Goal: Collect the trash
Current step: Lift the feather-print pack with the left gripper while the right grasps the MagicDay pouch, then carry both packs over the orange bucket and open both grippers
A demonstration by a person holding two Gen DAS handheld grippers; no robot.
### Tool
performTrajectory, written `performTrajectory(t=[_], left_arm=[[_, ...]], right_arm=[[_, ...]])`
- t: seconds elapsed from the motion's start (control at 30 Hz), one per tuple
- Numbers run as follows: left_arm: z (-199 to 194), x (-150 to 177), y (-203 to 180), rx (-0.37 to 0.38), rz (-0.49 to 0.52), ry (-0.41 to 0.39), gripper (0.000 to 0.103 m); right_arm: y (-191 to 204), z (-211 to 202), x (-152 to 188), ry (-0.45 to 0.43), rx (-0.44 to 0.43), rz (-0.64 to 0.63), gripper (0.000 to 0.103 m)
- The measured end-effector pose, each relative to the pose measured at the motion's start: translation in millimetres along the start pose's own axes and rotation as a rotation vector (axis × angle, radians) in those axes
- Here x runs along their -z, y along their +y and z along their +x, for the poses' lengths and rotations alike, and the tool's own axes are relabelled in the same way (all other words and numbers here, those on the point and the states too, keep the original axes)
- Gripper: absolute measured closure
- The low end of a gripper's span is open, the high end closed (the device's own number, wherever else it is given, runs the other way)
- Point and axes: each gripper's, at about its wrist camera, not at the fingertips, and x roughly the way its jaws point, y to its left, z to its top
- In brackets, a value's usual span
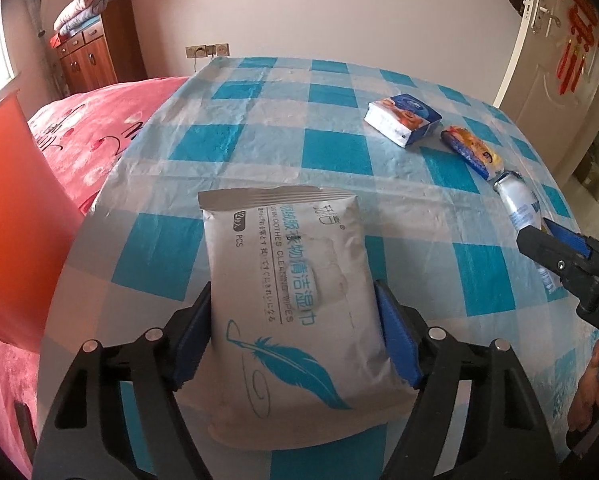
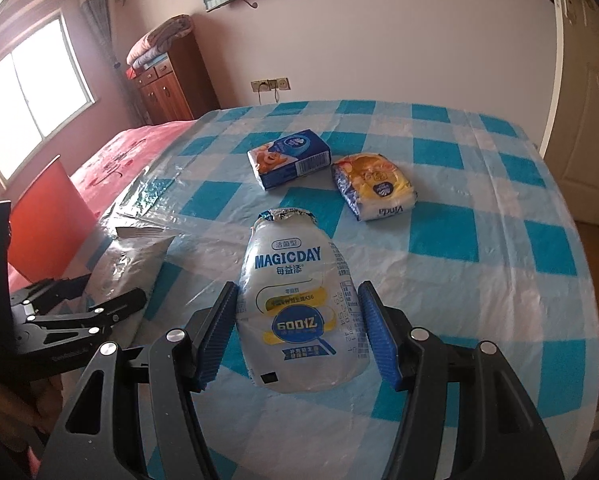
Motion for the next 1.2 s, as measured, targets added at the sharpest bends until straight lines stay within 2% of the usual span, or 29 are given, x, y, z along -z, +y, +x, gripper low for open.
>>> performTrajectory(t=[0.13, 0.6, 0.87, 1.2], left_arm=[[-6.2, 2.5, 5.3, 0.007, -0.01, -0.017, 0.028], [-66.8, -6.2, 18.9, -0.046, 0.03, -0.191, 0.028], [-96.6, -11.1, 33.8, -0.106, 0.055, -0.267, 0.028], [-128.9, -19.3, 70.5, -0.198, 0.039, -0.342, 0.028]], right_arm=[[3.6, -2.0, 4.2, 0.009, 0.0, 0.012, 0.041], [36.5, -22.0, 2.3, -0.006, -0.031, -0.004, 0.041], [59.0, -30.1, -9.3, -0.01, -0.065, -0.02, 0.041], [96.0, -32.2, -30.0, -0.018, -0.127, -0.064, 0.041]])
